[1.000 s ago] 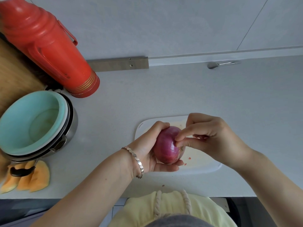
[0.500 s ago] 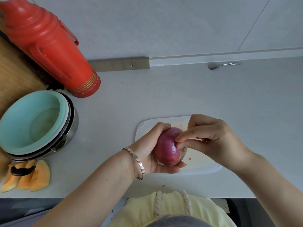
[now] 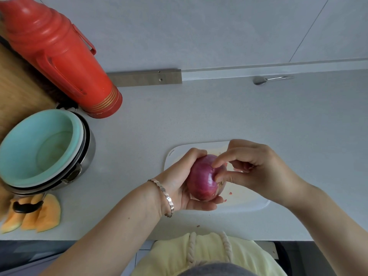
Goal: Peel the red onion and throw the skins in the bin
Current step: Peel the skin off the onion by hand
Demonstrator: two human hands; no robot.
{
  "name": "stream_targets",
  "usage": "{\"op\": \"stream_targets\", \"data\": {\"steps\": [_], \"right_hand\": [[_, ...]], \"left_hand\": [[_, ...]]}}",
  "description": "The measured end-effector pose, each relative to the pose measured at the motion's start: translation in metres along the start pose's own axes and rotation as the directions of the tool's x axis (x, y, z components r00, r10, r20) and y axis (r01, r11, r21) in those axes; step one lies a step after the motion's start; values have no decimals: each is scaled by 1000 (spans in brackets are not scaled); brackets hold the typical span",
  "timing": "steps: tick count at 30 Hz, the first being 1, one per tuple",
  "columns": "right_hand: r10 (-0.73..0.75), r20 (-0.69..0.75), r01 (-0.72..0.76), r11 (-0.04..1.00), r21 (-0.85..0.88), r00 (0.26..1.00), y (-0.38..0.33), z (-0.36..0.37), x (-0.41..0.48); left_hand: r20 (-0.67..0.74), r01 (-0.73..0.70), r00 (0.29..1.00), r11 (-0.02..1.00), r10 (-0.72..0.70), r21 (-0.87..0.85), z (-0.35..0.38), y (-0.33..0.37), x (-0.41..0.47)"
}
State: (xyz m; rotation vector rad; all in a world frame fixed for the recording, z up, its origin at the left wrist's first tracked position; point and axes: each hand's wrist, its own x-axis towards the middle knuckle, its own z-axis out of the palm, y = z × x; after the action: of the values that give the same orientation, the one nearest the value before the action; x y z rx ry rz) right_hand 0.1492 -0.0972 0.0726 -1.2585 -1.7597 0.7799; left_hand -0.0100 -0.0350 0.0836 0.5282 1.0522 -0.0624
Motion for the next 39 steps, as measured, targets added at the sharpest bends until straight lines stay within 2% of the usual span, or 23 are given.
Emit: {"op": "stream_targets", "data": {"steps": [4, 8, 13, 15, 17, 20, 23, 28, 33, 35, 37, 39], "right_hand": [[30, 51, -30, 999, -11, 998, 0, -3, 0], [40, 113, -26, 992, -121, 993, 1, -2, 0], [47, 96, -34, 991, -126, 994, 3, 1, -11], [118, 38, -117, 993, -27, 992, 4, 3, -17], [255, -23, -245, 948, 205, 967, 3, 7, -20], [440, -83, -322, 762, 562, 894, 0, 14, -19], [532, -112, -314, 644, 698, 839, -1, 16, -15], [580, -192, -382, 715, 585, 791, 1, 14, -12], [547, -193, -453, 808, 378, 815, -10, 15, -13], [452, -212, -393, 879, 271, 866, -12, 18, -13], [282, -211, -265, 958, 107, 936, -13, 18, -14], [176, -162, -182, 983, -21, 971, -10, 15, -16]], "left_hand": [[-6, -22, 1000, 999, 22, 48, -2, 0, 3], [-20, -51, 998, 996, 52, 69, -4, 1, 5], [19, -42, 999, 996, 43, -74, -9, 0, 5], [39, -56, 997, 986, 63, -160, -12, -2, 6], [43, -88, 994, 968, 101, -233, -13, -4, 8], [44, -160, 983, 942, 181, -294, -12, -6, 11], [51, -252, 960, 931, 274, -265, -14, -9, 14], [60, -380, 913, 893, 405, -240, -19, -12, 19], [85, -464, 864, 852, 496, -243, -20, -13, 22], [119, -482, 849, 847, 515, -223, -20, -13, 22], [170, -491, 840, 855, 515, -165, -19, -11, 20], [226, -496, 836, 865, 500, -81, -18, -10, 16]]}}
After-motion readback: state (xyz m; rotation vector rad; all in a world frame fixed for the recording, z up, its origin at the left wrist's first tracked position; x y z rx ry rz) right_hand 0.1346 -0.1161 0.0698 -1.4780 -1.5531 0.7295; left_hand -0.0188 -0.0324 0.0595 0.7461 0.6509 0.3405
